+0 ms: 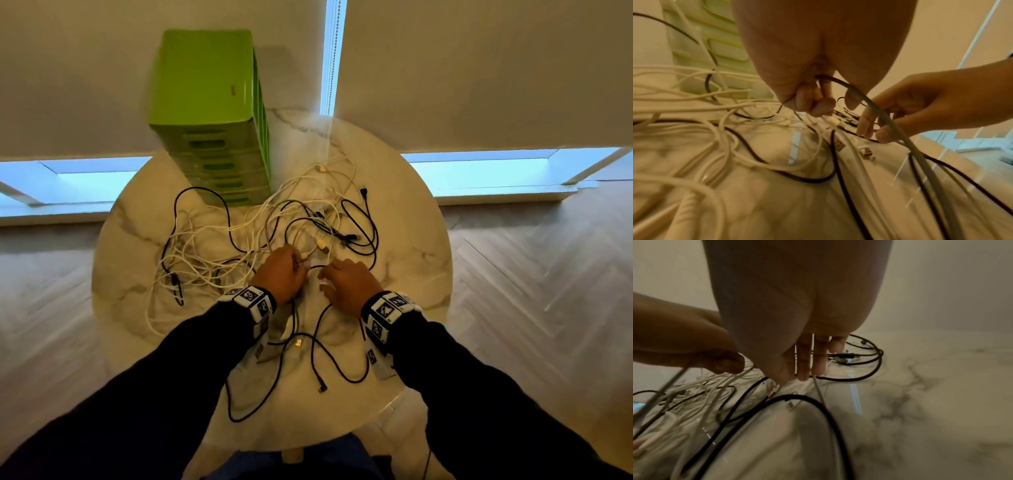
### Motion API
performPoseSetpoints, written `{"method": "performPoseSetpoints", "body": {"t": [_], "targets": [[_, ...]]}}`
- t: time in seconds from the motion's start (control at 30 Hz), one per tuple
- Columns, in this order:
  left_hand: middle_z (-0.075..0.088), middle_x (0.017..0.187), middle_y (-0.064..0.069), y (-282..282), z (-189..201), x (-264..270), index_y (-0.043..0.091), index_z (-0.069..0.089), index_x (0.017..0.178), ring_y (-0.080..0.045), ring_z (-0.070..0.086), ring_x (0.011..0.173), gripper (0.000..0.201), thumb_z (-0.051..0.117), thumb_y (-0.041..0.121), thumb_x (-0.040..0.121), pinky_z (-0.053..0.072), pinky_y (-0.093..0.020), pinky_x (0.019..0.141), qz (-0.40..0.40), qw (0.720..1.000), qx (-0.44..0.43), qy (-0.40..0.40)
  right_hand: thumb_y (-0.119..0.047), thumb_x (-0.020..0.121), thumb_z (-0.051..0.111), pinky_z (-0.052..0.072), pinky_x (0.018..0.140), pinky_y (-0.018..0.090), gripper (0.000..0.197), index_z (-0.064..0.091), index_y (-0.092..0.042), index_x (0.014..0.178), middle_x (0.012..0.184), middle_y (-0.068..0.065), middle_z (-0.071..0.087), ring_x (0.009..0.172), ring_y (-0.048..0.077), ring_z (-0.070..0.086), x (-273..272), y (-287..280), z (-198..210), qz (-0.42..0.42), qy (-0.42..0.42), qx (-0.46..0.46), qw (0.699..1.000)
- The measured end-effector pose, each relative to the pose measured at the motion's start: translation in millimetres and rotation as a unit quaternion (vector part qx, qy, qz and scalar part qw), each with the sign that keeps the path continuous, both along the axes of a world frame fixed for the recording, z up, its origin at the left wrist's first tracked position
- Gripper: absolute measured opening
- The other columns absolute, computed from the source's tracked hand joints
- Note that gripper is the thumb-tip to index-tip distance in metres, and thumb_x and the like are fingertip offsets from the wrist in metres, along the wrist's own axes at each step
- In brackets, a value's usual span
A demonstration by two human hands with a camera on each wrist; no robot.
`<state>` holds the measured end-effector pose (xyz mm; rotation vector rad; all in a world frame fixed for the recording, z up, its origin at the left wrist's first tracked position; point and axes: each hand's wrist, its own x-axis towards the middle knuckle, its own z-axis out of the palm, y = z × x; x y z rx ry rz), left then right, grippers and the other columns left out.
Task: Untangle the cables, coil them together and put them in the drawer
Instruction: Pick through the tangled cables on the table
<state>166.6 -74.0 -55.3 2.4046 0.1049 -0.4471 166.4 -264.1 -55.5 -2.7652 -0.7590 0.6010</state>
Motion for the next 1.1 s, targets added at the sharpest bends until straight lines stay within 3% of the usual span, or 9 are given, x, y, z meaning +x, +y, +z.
{"method": "performPoseSetpoints", "body": {"t": [0.23, 0.33, 0.4, 0.5, 0.6, 0.73, 0.87, 1.0, 1.1], "targets": [[0.068, 0.091, 0.0, 8.0, -19.8, 19.4, 0.025, 0.051, 0.093, -0.024, 0.063, 0.089, 0.034, 0.06, 0.057, 0.091, 0.051, -0.038, 0.078, 0.113, 0.99, 0.052, 0.059, -0.029, 0.1, 0.045, 0.045, 0.087, 0.04, 0.026, 0.062, -0.014, 0.113, 0.11, 0.009, 0.068, 0.103, 0.033, 0.062, 26.8, -2.4, 0.7, 0.014, 0.023, -0.035, 0.999], [0.065, 0.08, 0.008, 9.0, -16.8, 18.9, 0.026, 0.054, 0.083, -0.024, 0.066, 0.087, 0.026, 0.06, 0.05, 0.093, 0.052, -0.036, 0.075, 0.106, 0.991, 0.058, 0.058, -0.031, 0.101, 0.043, 0.05, 0.078, 0.041, 0.027, 0.057, -0.017, 0.119, 0.109, 0.011, 0.067, 0.097, 0.035, 0.064, 41.4, -4.8, 8.6, 0.002, 0.018, -0.039, 0.999], [0.061, 0.089, 0.006, 6.9, -10.8, 17.0, 0.027, 0.057, 0.084, -0.021, 0.063, 0.087, 0.019, 0.063, 0.043, 0.092, 0.051, -0.035, 0.077, 0.089, 0.995, 0.043, 0.015, -0.027, 0.099, 0.048, 0.052, 0.079, 0.042, 0.032, 0.05, -0.02, 0.13, 0.12, 0.011, 0.06, 0.101, 0.035, 0.062, 54.9, -1.5, 12.8, -0.017, -0.003, 0.017, 1.0], [0.049, 0.109, 0.0, 3.6, 5.1, 10.7, 0.019, 0.069, 0.09, -0.015, 0.055, 0.091, 0.014, 0.076, 0.031, 0.087, 0.042, -0.023, 0.084, 0.06, 0.995, -0.034, -0.073, -0.023, 0.092, 0.06, 0.053, 0.084, 0.048, 0.058, 0.041, -0.023, 0.147, 0.139, 0.011, 0.046, 0.112, 0.037, 0.055, 73.6, 11.9, 19.0, 0.058, -0.056, 0.059, 0.995], [0.047, 0.115, -0.001, 7.1, 29.3, 5.3, 0.016, 0.07, 0.089, -0.009, 0.055, 0.094, 0.009, 0.077, 0.022, 0.087, 0.034, 0.0, 0.082, 0.07, 0.986, -0.129, -0.085, -0.034, 0.098, 0.05, 0.047, 0.092, 0.048, 0.039, 0.058, -0.022, 0.134, 0.136, 0.006, 0.054, 0.118, 0.035, 0.051, 88.0, 19.6, 25.7, 0.153, -0.083, 0.023, 0.985], [0.053, 0.121, 0.001, 26.5, 49.8, 1.9, 0.032, 0.067, 0.115, -0.015, 0.058, 0.11, 0.021, 0.06, 0.042, 0.098, 0.048, -0.028, 0.1, 0.097, 0.979, -0.161, -0.072, -0.041, 0.105, 0.039, 0.025, 0.096, 0.041, 0.029, 0.063, -0.032, 0.117, 0.126, -0.01, 0.063, 0.123, 0.022, 0.043, 113.6, 9.7, 42.4, 0.092, -0.069, -0.01, 0.993], [0.047, 0.137, 0.004, 36.3, 57.6, -12.6, 0.031, 0.038, 0.151, -0.013, 0.055, 0.12, 0.056, 0.055, 0.045, 0.1, 0.049, -0.033, 0.1, 0.094, 0.976, -0.184, -0.074, -0.046, 0.105, 0.037, 0.034, 0.092, 0.043, 0.035, 0.066, -0.028, 0.111, 0.11, -0.003, 0.07, 0.107, 0.025, 0.054, 126.4, 19.9, 65.3, 0.036, -0.09, 0.064, 0.993], [0.06, 0.13, -0.002, 35.3, 60.7, -14.2, 0.019, 0.058, 0.134, -0.018, 0.056, 0.123, 0.049, 0.04, 0.054, 0.103, 0.044, -0.039, 0.105, 0.107, 0.978, -0.16, -0.085, -0.05, 0.1, 0.034, 0.047, 0.074, 0.042, 0.044, 0.068, -0.021, 0.097, 0.089, 0.001, 0.071, 0.085, 0.028, 0.063, 110.1, 49.8, 78.4, 0.044, -0.105, 0.202, 0.973], [0.067, 0.12, 0.002, 31.7, 72.0, -8.3, 0.02, 0.067, 0.117, -0.008, 0.059, 0.118, 0.057, 0.028, 0.059, 0.104, 0.04, -0.035, 0.109, 0.128, 0.956, -0.245, -0.102, -0.041, 0.101, 0.045, 0.045, 0.069, 0.038, 0.032, 0.069, -0.021, 0.096, 0.087, 0.001, 0.071, 0.08, 0.025, 0.064, 81.7, 66.3, 77.6, 0.08, -0.136, 0.245, 0.957]]}}
